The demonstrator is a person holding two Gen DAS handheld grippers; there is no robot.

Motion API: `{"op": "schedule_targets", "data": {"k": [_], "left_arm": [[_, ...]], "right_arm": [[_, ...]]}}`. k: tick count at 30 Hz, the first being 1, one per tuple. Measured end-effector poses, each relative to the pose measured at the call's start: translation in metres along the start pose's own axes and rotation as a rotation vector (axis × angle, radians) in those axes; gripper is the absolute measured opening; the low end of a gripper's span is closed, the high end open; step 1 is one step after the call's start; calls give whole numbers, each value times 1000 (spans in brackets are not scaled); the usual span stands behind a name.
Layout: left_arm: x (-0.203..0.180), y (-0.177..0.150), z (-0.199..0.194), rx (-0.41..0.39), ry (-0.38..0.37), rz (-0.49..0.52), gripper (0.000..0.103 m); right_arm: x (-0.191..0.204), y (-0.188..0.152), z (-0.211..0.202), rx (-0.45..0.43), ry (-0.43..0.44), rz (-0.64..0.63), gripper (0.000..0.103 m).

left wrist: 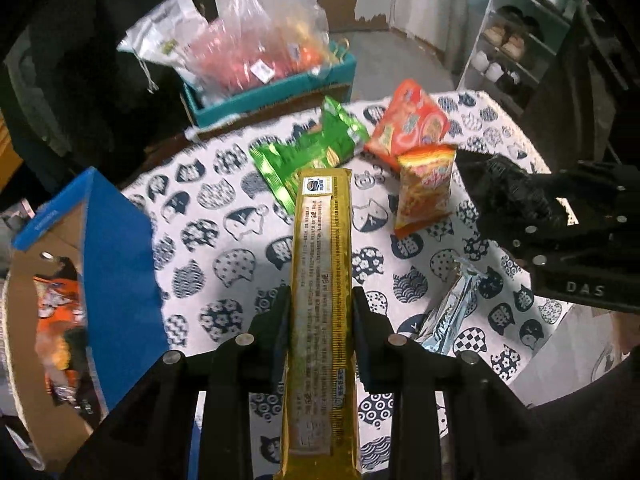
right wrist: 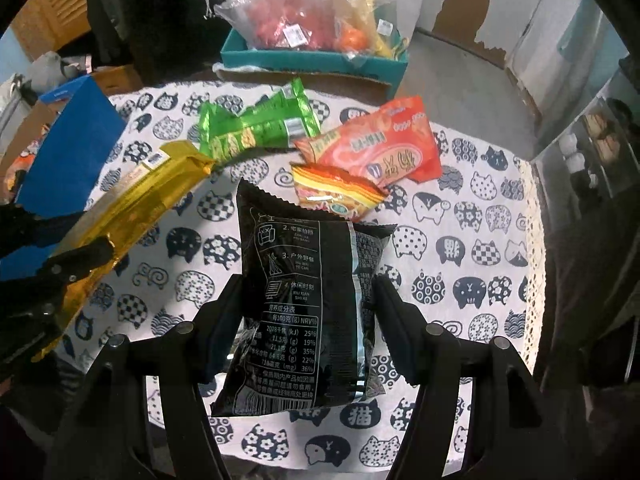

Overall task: Organize snacks
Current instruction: 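Carry the yellow bar and black packet over the box and release both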

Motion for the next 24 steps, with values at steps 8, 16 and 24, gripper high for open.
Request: {"op": "schedule_targets", "data": {"k": [8, 16, 24], "left_arm": [[24, -1, -38, -76, 33, -30, 28], [46, -8, -71, -149, 69, -62, 28], [75, -21, -94, -189, 89, -115, 28]], "right_arm": [[19, 10, -27, -50, 31, -10, 64], [49, 26, -57, -104, 83, -22, 64], [92, 37, -76, -133, 133, -62, 64]]}}
Point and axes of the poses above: each gripper's, at about its wrist camera, not at the fingertips, and z roughly the way its jaws point, x to its left, y to its top, the point moved 2 cm from there along z, roughly the way its jaws point, and after that the axes turned 14 degrees about z, right-handed, at the moved point
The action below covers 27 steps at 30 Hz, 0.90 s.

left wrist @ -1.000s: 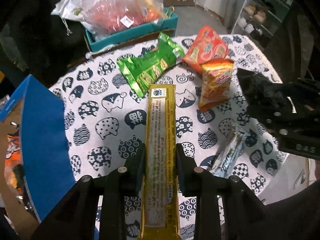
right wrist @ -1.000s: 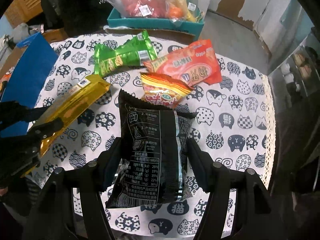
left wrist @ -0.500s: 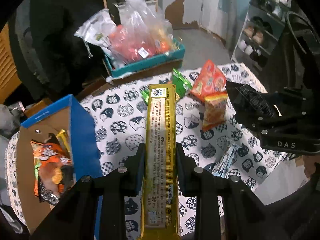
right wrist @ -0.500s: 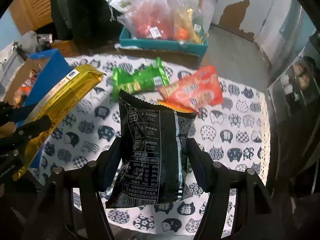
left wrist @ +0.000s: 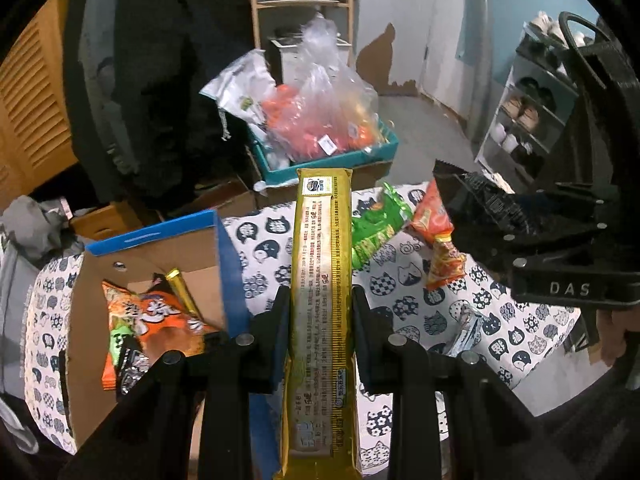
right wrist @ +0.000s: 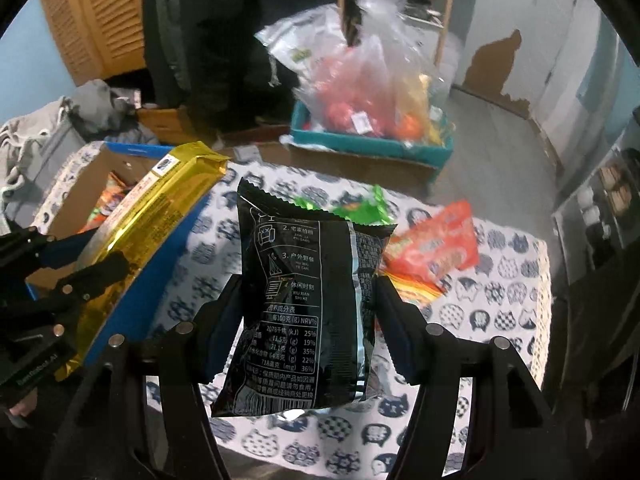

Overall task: Organize snacks
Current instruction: 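Carry the yellow bar and black packet over the box and release both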

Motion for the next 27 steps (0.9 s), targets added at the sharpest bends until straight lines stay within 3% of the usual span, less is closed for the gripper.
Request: {"op": "schedule_targets", "data": {"k": [27], "left_arm": [[122, -50, -44, -45, 85, -227, 28]], "right_arm": [[147, 32, 32, 47, 88, -163, 64]]}}
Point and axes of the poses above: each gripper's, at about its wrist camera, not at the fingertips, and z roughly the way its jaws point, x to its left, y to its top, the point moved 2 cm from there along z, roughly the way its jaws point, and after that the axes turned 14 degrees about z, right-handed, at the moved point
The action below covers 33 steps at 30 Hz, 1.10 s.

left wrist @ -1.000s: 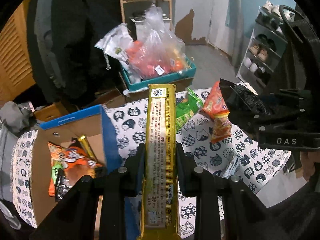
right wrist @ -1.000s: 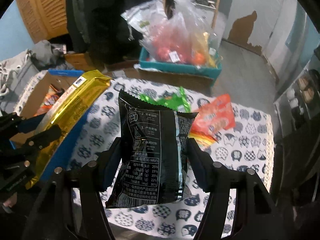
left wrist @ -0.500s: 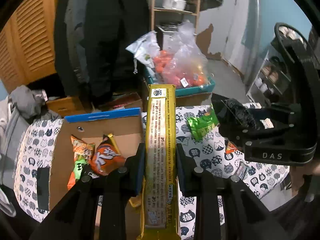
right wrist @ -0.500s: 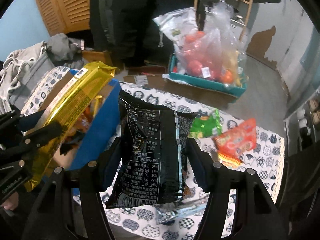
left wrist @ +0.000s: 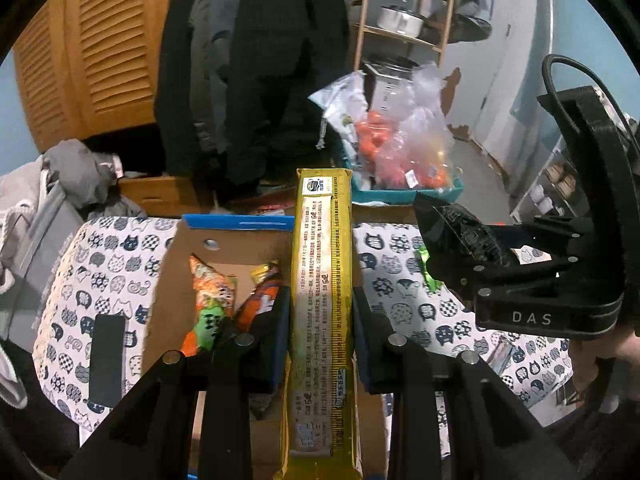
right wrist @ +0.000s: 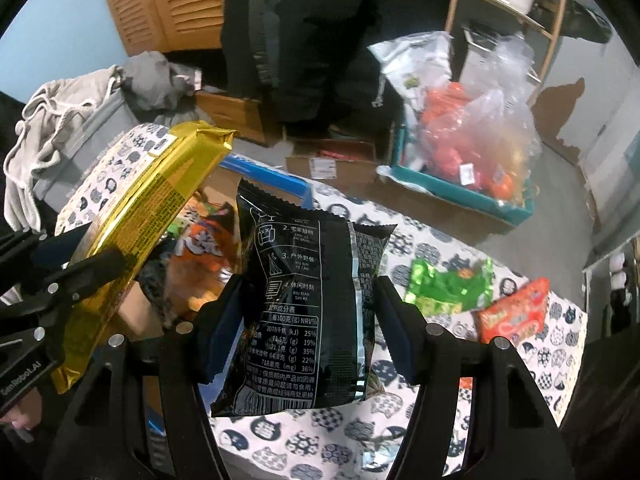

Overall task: Organize snacks
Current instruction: 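Carry the yellow bar and black packet over the box and release both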

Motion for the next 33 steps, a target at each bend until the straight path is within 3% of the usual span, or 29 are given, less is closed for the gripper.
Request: {"op": "schedule_targets", "data": {"k": [16, 25, 28, 31, 33], "left_arm": [[66, -32, 19, 61, 64, -104, 29], [75, -40, 29, 80, 84, -117, 29], [72, -37, 26, 73, 96, -101, 29], [69, -36, 27, 80, 77, -99, 34], [68, -36, 28, 84, 79, -97, 45]], "right_arm": [[62, 14, 38, 60, 32, -71, 64], [79, 15, 54, 94, 53, -92, 65], [79, 16, 54, 88, 52, -86, 69], [76, 18, 52, 77, 53, -77, 77], [74, 18, 50, 71, 48, -72, 78]]}}
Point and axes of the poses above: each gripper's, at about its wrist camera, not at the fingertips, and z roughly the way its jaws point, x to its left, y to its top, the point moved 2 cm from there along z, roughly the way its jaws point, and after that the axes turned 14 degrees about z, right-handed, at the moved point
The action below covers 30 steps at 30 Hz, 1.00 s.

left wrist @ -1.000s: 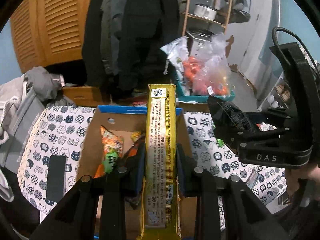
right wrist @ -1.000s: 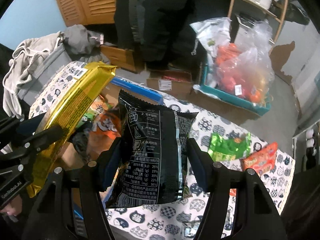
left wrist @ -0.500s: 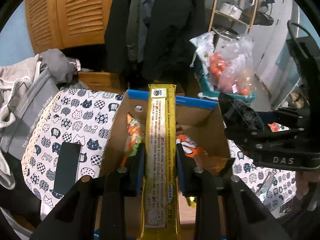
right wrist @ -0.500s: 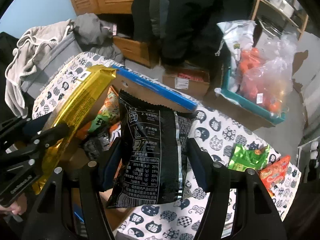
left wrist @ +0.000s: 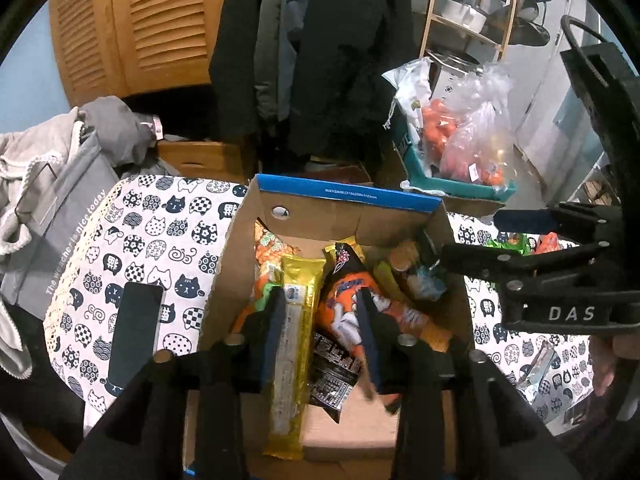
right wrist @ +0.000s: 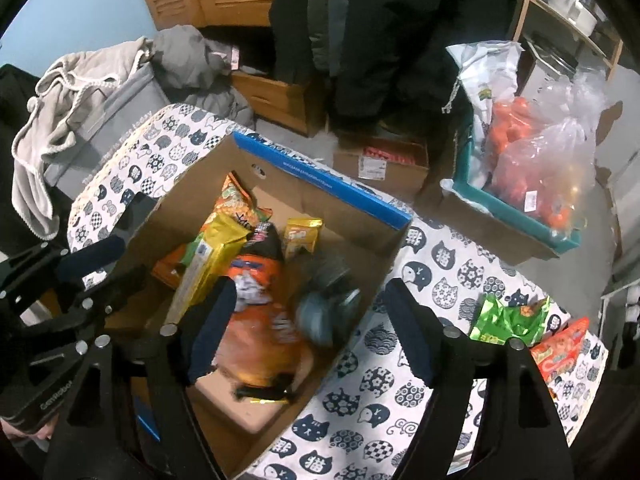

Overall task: Organize snacks
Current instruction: 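Carry the yellow bar and black packet over the box and release both, then move both tools back toward the remaining snacks on the table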

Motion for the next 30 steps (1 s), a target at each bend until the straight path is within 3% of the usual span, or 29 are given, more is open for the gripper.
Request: {"op": "schedule_targets", "data": {"k": [5, 14, 30], "left_arm": [[-8, 1, 2, 10, 13, 17, 62], [-37, 8, 4, 13, 9, 79, 74], [-105, 25, 13, 31, -2, 204, 77]], "right_arm": [[-13, -3, -4, 1, -9, 24, 78], [-42, -14, -10, 0, -45, 53, 78], [-113, -48, -27, -9, -120, 108, 79]]}}
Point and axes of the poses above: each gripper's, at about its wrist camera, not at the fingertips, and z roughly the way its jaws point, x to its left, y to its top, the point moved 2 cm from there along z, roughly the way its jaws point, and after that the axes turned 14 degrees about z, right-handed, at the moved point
